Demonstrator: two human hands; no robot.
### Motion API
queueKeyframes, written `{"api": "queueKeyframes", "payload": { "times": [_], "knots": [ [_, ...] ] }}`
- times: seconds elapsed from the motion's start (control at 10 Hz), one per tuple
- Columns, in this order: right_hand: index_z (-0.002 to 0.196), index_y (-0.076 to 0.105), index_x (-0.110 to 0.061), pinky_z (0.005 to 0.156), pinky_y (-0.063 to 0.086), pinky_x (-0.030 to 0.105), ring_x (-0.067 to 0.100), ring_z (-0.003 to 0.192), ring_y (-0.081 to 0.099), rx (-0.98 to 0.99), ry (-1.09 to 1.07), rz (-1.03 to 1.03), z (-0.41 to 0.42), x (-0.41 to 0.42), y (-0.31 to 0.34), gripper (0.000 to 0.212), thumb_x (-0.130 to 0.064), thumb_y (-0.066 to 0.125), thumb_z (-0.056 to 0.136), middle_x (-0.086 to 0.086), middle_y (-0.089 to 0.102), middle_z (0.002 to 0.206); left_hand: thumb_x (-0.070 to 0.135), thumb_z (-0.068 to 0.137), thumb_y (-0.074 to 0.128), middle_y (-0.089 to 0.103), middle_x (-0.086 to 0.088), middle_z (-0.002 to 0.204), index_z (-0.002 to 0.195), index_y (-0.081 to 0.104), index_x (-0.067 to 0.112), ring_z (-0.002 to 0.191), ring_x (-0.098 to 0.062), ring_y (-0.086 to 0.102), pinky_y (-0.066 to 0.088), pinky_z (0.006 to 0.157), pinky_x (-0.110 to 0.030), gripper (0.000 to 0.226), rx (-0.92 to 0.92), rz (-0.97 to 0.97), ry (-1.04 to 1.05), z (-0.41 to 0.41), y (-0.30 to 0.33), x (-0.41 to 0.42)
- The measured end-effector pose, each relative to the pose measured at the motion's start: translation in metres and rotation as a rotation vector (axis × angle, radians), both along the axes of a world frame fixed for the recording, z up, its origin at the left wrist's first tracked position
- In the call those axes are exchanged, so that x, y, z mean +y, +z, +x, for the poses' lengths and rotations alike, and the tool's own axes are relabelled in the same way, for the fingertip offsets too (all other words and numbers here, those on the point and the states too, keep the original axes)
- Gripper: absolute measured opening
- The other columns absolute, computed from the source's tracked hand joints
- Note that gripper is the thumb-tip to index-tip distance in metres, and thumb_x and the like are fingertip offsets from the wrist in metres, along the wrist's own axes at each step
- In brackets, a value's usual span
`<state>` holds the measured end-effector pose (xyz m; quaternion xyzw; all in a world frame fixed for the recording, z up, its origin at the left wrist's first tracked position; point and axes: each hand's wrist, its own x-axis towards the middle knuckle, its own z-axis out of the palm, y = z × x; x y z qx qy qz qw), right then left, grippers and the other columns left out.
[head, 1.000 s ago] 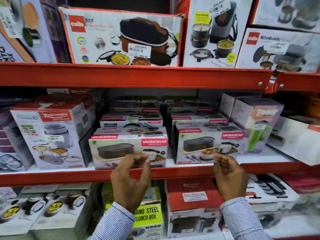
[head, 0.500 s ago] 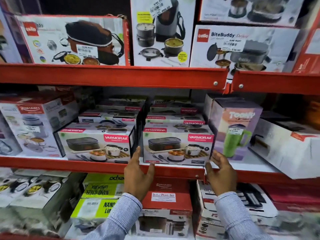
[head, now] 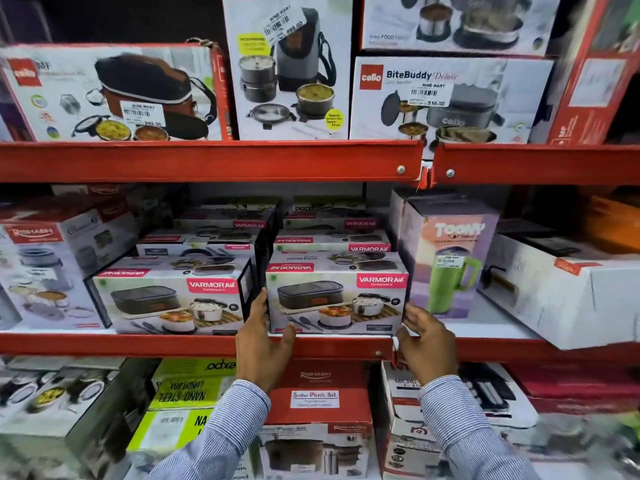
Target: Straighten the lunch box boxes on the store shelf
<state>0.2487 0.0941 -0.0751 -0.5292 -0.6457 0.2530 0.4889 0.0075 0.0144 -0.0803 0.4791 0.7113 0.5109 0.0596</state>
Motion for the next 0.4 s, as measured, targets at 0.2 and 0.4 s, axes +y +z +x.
{"api": "queueKeyframes", "payload": {
  "times": [0.2, 0.4],
  "knots": [
    [0.124, 0.06, -0.007, 0.082, 0.044, 0.013, 0.004, 0.098, 0.061, -0.004, -0.002, 0.004, 0.001, -0.007, -0.004, 0.046, -0.006, 0.07, 0.08, 0.006, 0.07, 0.117, 0.026, 0.08, 0.071, 0.066, -0.008, 0.132, 0.148, 0.035, 0.02, 0.114, -0.027, 0.067, 0.053, 0.098, -0.036, 0.078, 0.064, 0.006, 0.025, -0.002, -0.002, -0.008],
    [0.122, 0.061, -0.008, 0.09, 0.049, 0.025, 0.014, 0.102, 0.066, 0.032, -0.002, 0.0, 0.0, -0.01, -0.007, 0.045, -0.007, 0.071, 0.079, 0.009, 0.07, 0.118, 0.027, 0.082, 0.07, 0.057, -0.006, 0.145, 0.149, 0.034, 0.02, 0.124, -0.026, 0.061, 0.051, 0.104, -0.044, 0.077, 0.074, 0.01, 0.003, -0.002, 0.0, -0.014]
  ]
}}
